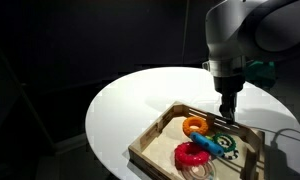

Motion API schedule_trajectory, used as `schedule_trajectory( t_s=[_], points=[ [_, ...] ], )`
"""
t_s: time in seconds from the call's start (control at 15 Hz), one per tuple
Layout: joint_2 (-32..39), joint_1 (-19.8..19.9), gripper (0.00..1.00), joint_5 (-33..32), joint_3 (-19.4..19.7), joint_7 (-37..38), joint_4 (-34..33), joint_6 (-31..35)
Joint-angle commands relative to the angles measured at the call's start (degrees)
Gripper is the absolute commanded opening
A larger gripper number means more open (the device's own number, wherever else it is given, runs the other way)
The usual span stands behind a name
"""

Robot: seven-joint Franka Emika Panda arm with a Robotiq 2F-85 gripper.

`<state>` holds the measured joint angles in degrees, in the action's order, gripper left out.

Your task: Put the green ring in the box then move the box to the right

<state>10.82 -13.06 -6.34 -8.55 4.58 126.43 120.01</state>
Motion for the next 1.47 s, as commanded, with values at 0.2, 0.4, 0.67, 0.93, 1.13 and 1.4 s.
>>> schedule_trajectory(
  t_s=[0.2, 0.4, 0.67, 0.93, 1.13, 1.4],
  points=[
    [-3.33, 1.76, 0.06, -0.85, 0.74, 2.16, 3.25, 0.13],
    [-4.79, 2.77, 0.06, -0.60, 1.27, 2.45, 4.72, 0.18],
    [-6.96, 4.12, 0.05, -0.40, 2.08, 2.46, 6.69, 0.39],
    [-8.97, 5.39, 0.05, -0.31, 2.78, 2.53, 8.55, 0.49],
    [-10.53, 6.25, 0.05, -0.53, 3.37, 2.66, 9.91, 0.42],
    [-12.49, 7.58, 0.05, -1.07, 4.30, 2.81, 12.15, 0.93]
  ],
)
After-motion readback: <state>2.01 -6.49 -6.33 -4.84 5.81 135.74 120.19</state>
